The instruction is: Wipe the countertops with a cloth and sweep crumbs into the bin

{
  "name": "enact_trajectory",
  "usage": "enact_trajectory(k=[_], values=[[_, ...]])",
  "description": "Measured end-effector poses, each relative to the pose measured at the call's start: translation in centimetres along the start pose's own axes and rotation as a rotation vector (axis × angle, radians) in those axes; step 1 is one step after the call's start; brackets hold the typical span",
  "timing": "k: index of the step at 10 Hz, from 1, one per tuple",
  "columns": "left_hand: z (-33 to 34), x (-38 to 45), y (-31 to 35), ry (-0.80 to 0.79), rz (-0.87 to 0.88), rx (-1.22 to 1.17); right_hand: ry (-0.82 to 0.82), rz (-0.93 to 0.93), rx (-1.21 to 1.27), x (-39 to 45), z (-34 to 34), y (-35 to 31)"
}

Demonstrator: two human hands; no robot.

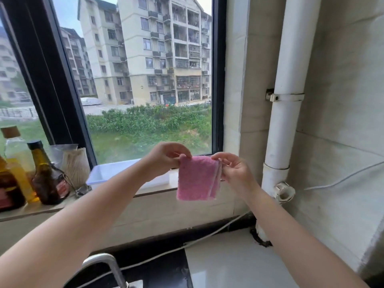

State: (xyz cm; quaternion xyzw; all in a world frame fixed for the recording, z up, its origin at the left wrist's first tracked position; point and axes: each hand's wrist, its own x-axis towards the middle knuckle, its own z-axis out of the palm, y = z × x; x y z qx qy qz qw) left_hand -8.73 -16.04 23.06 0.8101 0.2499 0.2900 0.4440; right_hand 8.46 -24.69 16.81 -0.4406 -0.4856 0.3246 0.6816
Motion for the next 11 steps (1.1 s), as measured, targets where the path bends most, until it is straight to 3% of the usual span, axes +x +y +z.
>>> enact_trajectory(k=[1,3,4,7,8,10,11], values=[[1.7,3.1,-2.9,0.038,-0.097,-0.174,0.065,0.054,-0.058,3.1,-1.7,2.3],[5.5,10.1,-10.1,0.23,-0.401,-0.487,0.16,0.373,0.05,9.7,-3.6,8.7],[6.9,13.2,-13.3,0.326,-0.431,-0.544,0.092,0.409,-0.199,12.7,-4.5,11.6],[8.9,19.3,-20.9,0.553,-0.437,0.01,0.094,0.251,-0.892,18.5,-5.2,18.4],[9.0,20.1,-21.8,0.541,-0.38,0.309,0.156,0.188,-1.035,19.1,-4.8,20.1],[8.3,19.9,-22.4,0.421,-0.258,0.539,0.166,0.243,-1.292,18.8,-4.3,19.9],[7.6,18.4,-21.7,0.379,-0.234,0.617,0.24,0.184,-1.21,19.0,-4.8,18.4]])
